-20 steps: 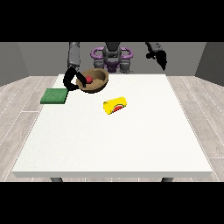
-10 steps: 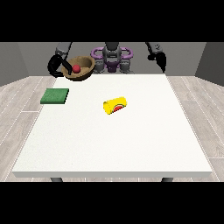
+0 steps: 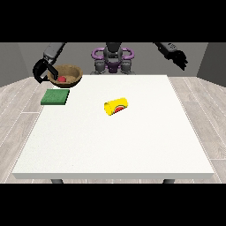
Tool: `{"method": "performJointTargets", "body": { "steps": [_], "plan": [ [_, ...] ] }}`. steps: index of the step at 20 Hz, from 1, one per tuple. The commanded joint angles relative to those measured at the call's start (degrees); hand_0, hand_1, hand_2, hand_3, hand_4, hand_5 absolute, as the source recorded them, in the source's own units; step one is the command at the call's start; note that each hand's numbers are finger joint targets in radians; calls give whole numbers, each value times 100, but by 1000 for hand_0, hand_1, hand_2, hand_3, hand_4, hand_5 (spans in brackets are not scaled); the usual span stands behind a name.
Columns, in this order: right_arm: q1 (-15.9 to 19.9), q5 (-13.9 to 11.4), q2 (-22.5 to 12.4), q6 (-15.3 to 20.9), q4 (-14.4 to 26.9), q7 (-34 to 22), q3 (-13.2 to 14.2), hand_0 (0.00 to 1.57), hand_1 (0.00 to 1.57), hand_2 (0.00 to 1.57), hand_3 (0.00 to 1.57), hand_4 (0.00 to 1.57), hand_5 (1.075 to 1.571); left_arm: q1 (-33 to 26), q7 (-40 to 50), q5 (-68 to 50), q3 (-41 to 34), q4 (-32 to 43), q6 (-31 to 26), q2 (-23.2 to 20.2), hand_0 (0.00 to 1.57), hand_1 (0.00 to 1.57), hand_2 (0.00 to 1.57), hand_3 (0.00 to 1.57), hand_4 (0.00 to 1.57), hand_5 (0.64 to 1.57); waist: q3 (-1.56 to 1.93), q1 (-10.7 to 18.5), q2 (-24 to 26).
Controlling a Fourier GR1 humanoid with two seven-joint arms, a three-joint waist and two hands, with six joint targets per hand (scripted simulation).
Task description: Pick the cup and pour the ball into the bowl, then pick the bowl and place it on the pad
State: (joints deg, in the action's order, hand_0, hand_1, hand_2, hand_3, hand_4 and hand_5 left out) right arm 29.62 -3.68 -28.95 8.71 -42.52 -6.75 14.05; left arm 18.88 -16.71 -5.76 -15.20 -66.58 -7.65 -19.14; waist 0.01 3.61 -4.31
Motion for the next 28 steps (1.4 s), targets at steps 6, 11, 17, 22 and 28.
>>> {"method": "performJointTargets", "body": {
  "steps": [6,11,17,22,28],
  "plan": [
    [-322,129,-45,117,-89,930,289,1571,1571,1571,0,796,1566,84,-555,-1021,-1485,970,-1273,-1688,0,0,0,0,1266,1571,-3,42,-573],
    [341,344,-382,77,265,740,627,1571,1571,1571,0,747,1566,336,-760,-1066,-1467,1185,-1572,-1933,0,0,0,0,1193,1557,0,179,-990],
    [304,327,-821,356,928,862,962,1087,1087,1226,1164,0,1523,288,-738,-1285,-1558,955,-1666,-1939,0,0,0,0,1179,1552,3,404,-1299],
    [640,393,-883,-155,1085,687,836,0,0,425,649,0,1460,414,-593,-1150,-1385,840,-1345,-1817,0,0,0,0,1180,1551,3,267,-1141],
    [595,292,-1044,-355,1459,511,762,0,0,0,0,0,1359,271,341,-1058,-519,-323,-952,-803,0,0,0,0,902,1559,18,343,-237]
  ]
}}
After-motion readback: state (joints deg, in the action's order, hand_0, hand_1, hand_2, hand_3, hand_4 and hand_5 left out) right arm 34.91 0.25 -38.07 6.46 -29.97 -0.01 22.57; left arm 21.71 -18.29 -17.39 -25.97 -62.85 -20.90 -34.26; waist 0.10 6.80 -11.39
